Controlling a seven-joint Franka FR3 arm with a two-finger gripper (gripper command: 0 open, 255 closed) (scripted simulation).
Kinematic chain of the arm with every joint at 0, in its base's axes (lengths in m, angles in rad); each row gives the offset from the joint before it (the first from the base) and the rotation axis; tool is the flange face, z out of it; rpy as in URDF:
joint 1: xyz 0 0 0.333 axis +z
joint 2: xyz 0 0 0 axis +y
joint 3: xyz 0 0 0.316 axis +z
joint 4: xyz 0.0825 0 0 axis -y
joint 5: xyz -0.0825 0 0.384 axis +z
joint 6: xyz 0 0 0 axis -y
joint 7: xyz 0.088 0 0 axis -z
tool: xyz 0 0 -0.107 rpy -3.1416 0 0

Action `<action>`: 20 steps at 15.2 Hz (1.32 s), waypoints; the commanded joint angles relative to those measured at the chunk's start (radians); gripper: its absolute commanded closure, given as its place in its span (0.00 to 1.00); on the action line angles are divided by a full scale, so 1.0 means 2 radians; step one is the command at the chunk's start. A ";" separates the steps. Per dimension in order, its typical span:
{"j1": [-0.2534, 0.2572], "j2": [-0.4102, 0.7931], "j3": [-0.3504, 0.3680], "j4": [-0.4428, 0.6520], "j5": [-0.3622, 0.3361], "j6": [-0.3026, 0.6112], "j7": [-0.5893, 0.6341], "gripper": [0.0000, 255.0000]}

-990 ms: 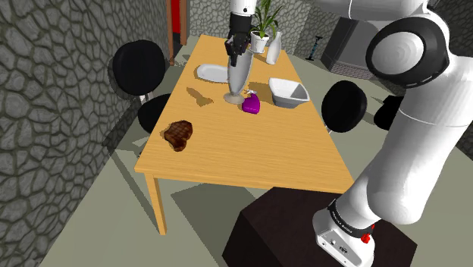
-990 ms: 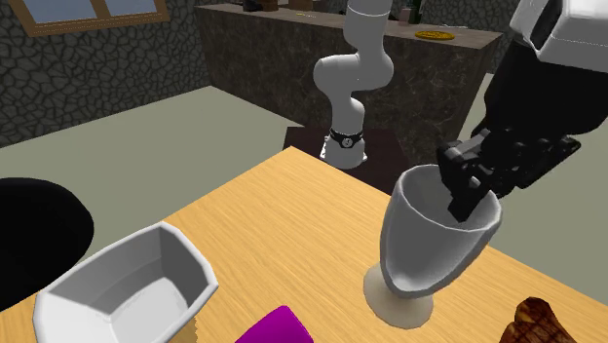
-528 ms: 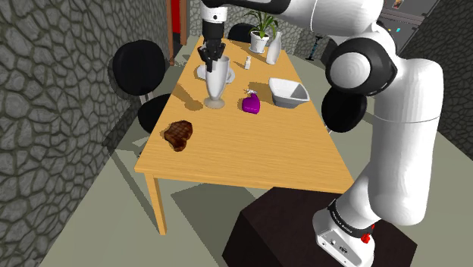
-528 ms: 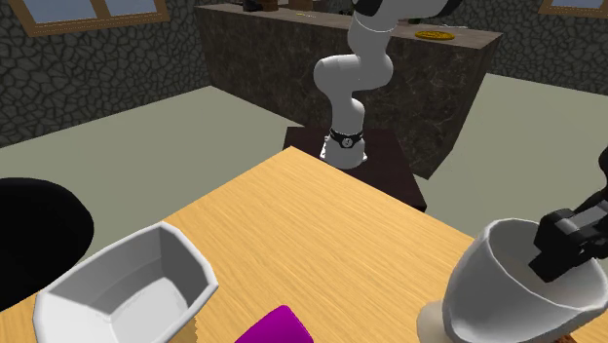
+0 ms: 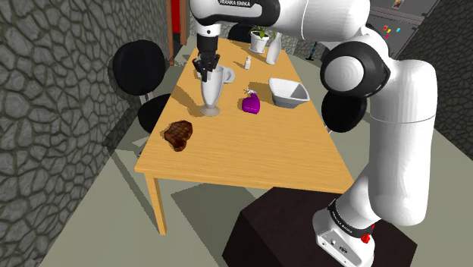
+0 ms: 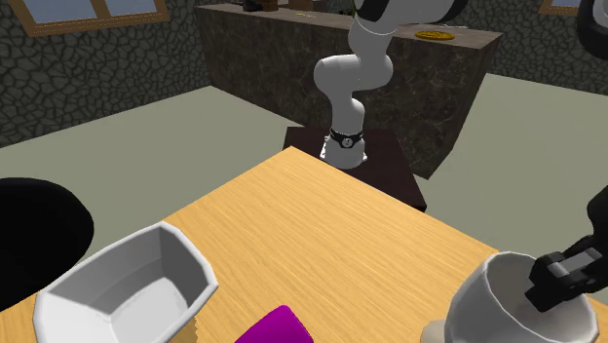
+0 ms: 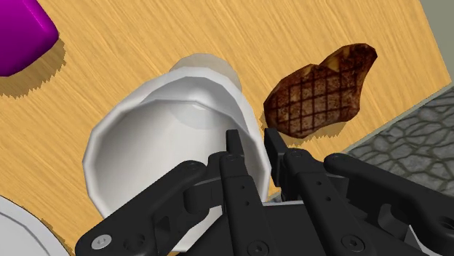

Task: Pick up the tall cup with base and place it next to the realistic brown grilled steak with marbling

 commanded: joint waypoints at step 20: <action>0.002 0.001 0.000 -0.064 0.001 0.065 -0.001 0.00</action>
